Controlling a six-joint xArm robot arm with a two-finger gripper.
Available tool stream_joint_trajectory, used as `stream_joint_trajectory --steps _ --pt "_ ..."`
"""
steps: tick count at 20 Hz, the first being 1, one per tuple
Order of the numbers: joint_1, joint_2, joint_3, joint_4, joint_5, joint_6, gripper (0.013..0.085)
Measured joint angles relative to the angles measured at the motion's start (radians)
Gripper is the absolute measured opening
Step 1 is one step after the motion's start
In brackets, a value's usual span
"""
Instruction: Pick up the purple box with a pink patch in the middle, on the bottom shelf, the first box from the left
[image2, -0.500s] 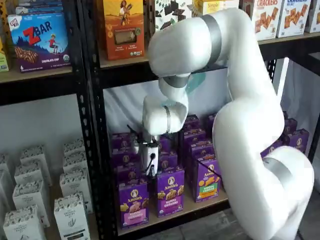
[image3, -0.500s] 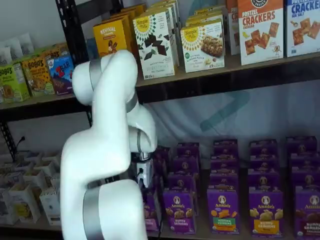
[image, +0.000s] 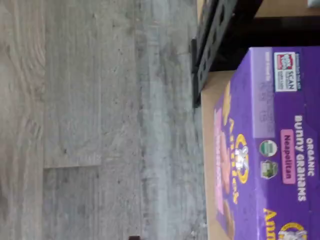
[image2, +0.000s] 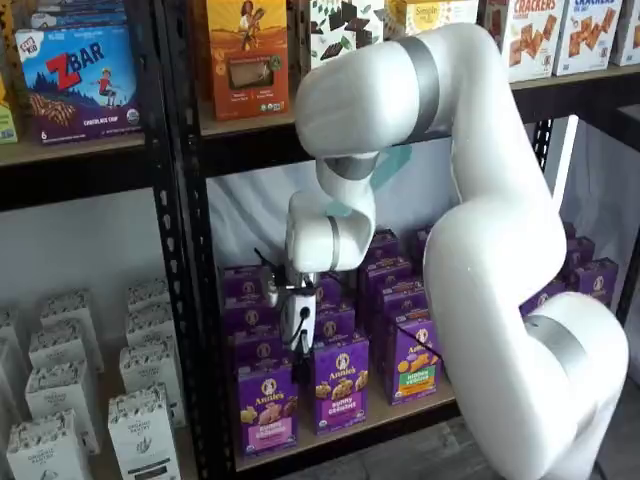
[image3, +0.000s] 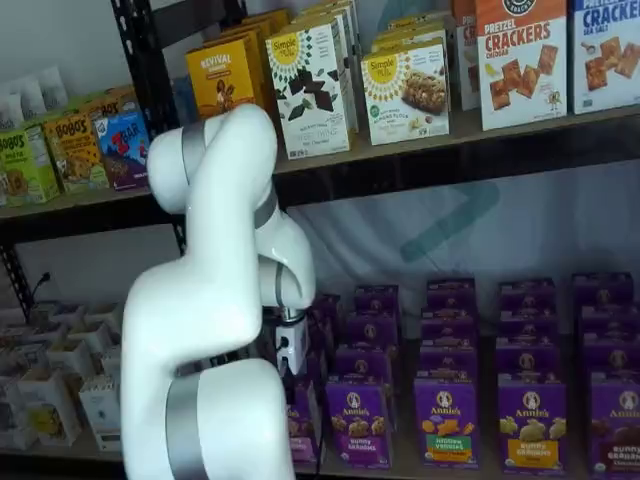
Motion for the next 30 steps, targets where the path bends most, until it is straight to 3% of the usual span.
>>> stream_joint_trajectory --steps 4,8,20,27,30 --pt "0.005 0.019 -0.016 0.036 -0.023 -0.028 0.0850" --pt "0.011 0.044 -0.041 0.036 -0.036 -0.023 0.0850" --pt "0.004 0.157 -0.164 -0.056 -0.021 0.056 0.0850" --pt "0.010 0.222 -0.240 -0.158 0.013 0.155 0.0850" --pt "0.016 0.250 -0.264 -0.181 0.011 0.180 0.0850"
